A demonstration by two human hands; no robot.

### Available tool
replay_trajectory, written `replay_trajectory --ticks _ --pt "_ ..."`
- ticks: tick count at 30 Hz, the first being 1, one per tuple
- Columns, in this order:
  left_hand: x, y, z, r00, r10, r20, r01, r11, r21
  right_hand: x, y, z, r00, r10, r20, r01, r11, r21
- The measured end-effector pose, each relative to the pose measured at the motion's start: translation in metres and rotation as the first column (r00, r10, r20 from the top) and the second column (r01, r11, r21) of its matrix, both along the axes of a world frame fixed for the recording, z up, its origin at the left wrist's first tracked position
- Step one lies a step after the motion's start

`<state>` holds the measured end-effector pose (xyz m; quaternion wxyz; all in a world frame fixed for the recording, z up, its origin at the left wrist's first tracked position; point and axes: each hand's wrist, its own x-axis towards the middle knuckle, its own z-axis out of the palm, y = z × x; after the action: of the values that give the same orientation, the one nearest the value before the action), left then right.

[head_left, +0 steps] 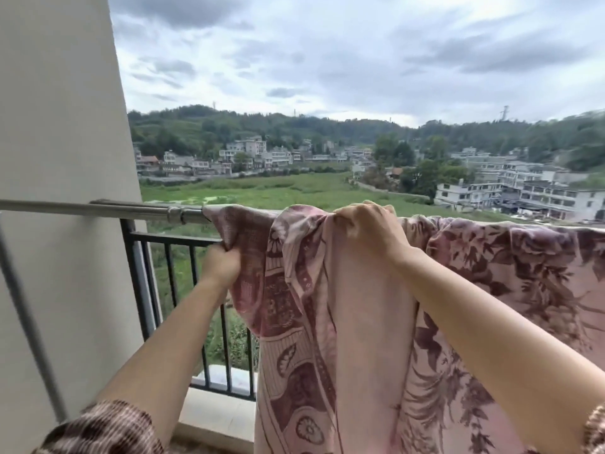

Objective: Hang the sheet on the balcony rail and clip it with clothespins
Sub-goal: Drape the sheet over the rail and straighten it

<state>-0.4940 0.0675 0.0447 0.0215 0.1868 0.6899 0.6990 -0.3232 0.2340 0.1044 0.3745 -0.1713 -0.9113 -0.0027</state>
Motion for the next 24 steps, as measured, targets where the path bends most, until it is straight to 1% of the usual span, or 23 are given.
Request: replay_trajectory --ticks 2,4,6,7,9,11,12,13,15,16,17,18,19,20,21,22,23,24 --pt "-0.017 -0.016 0.019 0.996 0.085 0.024 -0.087 0.991 0.101 -0.014 -0.014 0.012 0.996 -0.043 -0.076 0.038 0.997 -0.07" --pt "-0.037 -0.03 0.038 0.978 0.188 0.093 -0.204 0.955 0.217 -0.031 -0.032 0.027 0.99 -0.044 -0.134 0.029 0.994 -0.107" --pt "-0.056 -0.041 0.049 0.952 0.27 0.145 -0.3 0.917 0.263 -0.049 -0.047 0.038 0.991 -0.021 -0.13 0.006 0.993 -0.12" --pt "-0.064 -0.045 0.052 0.942 0.29 0.166 -0.327 0.905 0.274 -0.058 -0.05 0.042 0.996 -0.004 -0.092 -0.008 0.992 -0.123" --pt "-0.079 -0.052 0.051 0.942 0.297 0.157 -0.329 0.911 0.249 -0.067 -0.045 0.043 0.998 0.048 0.043 -0.039 0.982 -0.186" --pt "-0.09 -0.059 0.049 0.955 0.28 0.094 -0.294 0.932 0.212 -0.065 -0.038 0.033 0.976 0.071 0.206 -0.012 0.962 -0.274" --pt "-0.094 -0.062 0.049 0.965 0.255 0.067 -0.263 0.945 0.192 -0.063 -0.034 0.025 0.964 0.057 0.26 0.016 0.962 -0.271" --pt "-0.096 -0.065 0.051 0.971 0.237 0.035 -0.239 0.957 0.162 -0.061 -0.033 0.019 0.959 0.036 0.282 0.034 0.971 -0.237" --pt "-0.103 -0.069 0.057 0.961 0.268 -0.069 -0.265 0.963 0.056 -0.059 -0.031 0.015 0.968 0.015 0.25 0.031 0.983 -0.181" --pt "-0.108 -0.073 0.064 0.943 0.31 -0.121 -0.306 0.951 0.046 -0.06 -0.031 0.017 0.975 0.011 0.222 0.027 0.986 -0.167" --pt "-0.117 -0.078 0.074 0.912 0.378 -0.158 -0.372 0.926 0.071 -0.06 -0.033 0.02 0.979 -0.014 0.205 0.045 0.988 -0.148" --pt "-0.128 -0.087 0.085 0.872 0.459 -0.17 -0.443 0.887 0.129 -0.062 -0.032 0.022 0.982 -0.042 0.186 0.064 0.991 -0.117" --pt "-0.141 -0.1 0.096 0.823 0.543 -0.166 -0.51 0.836 0.202 -0.063 -0.032 0.024 0.985 -0.075 0.159 0.09 0.992 -0.093" --pt "-0.157 -0.115 0.102 0.793 0.589 -0.157 -0.541 0.799 0.263 -0.065 -0.032 0.024 0.988 -0.095 0.125 0.107 0.99 -0.092" --pt "-0.171 -0.131 0.103 0.79 0.594 -0.153 -0.543 0.793 0.277 -0.068 -0.033 0.023 0.989 -0.109 0.102 0.121 0.985 -0.124" --pt "-0.183 -0.146 0.096 0.805 0.572 -0.158 -0.533 0.814 0.229 -0.072 -0.034 0.023 0.991 -0.105 0.086 0.119 0.978 -0.17" --pt "-0.192 -0.158 0.082 0.833 0.532 -0.151 -0.513 0.845 0.149 -0.077 -0.038 0.024 0.993 -0.087 0.076 0.102 0.969 -0.226" --pt "-0.202 -0.167 0.063 0.87 0.48 -0.114 -0.475 0.877 0.07 -0.084 -0.043 0.025 0.996 -0.053 0.065 0.069 0.962 -0.263"
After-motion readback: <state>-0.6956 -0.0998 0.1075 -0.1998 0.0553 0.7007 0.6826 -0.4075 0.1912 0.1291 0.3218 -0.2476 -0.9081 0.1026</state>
